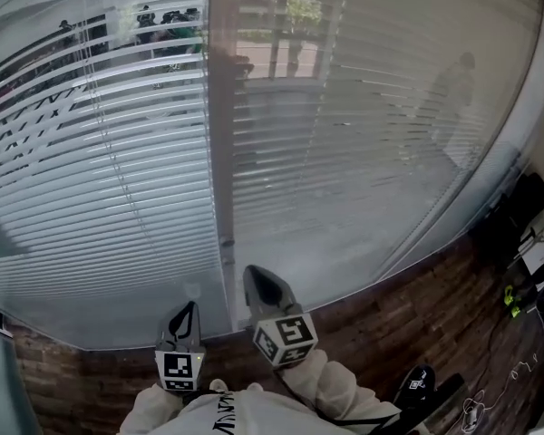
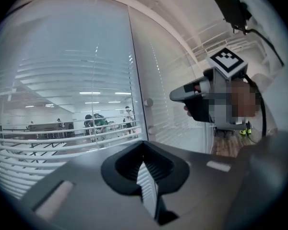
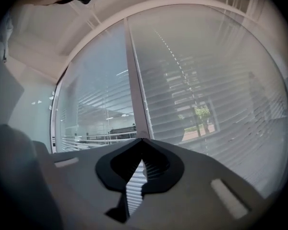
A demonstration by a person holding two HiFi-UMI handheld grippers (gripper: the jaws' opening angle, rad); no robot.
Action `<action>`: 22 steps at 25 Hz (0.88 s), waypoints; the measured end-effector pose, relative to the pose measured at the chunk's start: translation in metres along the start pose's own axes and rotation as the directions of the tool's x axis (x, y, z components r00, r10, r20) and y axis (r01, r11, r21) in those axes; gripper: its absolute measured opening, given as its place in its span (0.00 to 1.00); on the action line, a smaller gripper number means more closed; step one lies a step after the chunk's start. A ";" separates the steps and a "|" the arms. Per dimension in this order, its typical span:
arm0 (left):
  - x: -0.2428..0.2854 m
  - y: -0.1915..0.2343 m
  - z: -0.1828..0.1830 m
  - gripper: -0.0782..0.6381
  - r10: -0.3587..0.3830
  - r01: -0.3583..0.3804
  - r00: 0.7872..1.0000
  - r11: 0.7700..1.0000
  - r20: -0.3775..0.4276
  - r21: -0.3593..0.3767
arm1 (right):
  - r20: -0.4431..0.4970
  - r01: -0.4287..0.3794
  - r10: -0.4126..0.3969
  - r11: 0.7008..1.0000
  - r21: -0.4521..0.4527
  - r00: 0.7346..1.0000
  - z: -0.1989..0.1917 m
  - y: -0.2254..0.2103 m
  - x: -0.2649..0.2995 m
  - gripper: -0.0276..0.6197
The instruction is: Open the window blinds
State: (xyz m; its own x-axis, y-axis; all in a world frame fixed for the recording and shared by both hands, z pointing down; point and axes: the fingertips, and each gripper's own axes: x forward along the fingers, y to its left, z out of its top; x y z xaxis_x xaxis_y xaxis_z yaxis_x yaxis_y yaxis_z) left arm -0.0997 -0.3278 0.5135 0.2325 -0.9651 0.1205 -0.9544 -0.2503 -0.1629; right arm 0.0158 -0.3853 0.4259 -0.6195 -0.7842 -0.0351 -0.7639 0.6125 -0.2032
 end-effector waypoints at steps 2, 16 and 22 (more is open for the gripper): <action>-0.005 -0.005 -0.001 0.11 0.001 -0.001 1.000 1.000 -0.009 0.007 | 0.024 -0.046 0.046 0.999 0.023 0.999 -0.013 0.004 -0.017 0.05; -0.034 -0.030 0.013 0.11 -0.092 0.090 0.995 0.995 0.026 0.050 | -0.153 0.178 -0.162 0.979 0.097 0.975 -0.110 -0.012 -0.129 0.05; -0.093 -0.025 0.007 0.11 -0.130 0.128 0.990 0.991 0.059 0.047 | -0.122 0.259 -0.251 0.964 0.055 0.960 -0.110 0.023 -0.159 0.04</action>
State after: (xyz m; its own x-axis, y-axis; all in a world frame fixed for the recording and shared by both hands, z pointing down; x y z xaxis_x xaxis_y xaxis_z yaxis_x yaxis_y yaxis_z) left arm -0.0963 -0.2322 0.4999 0.3655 -0.9271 0.0830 -0.9070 -0.3747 -0.1921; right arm 0.0768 -0.2358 0.5340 -0.4252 -0.8948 0.1361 -0.8871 0.3821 -0.2591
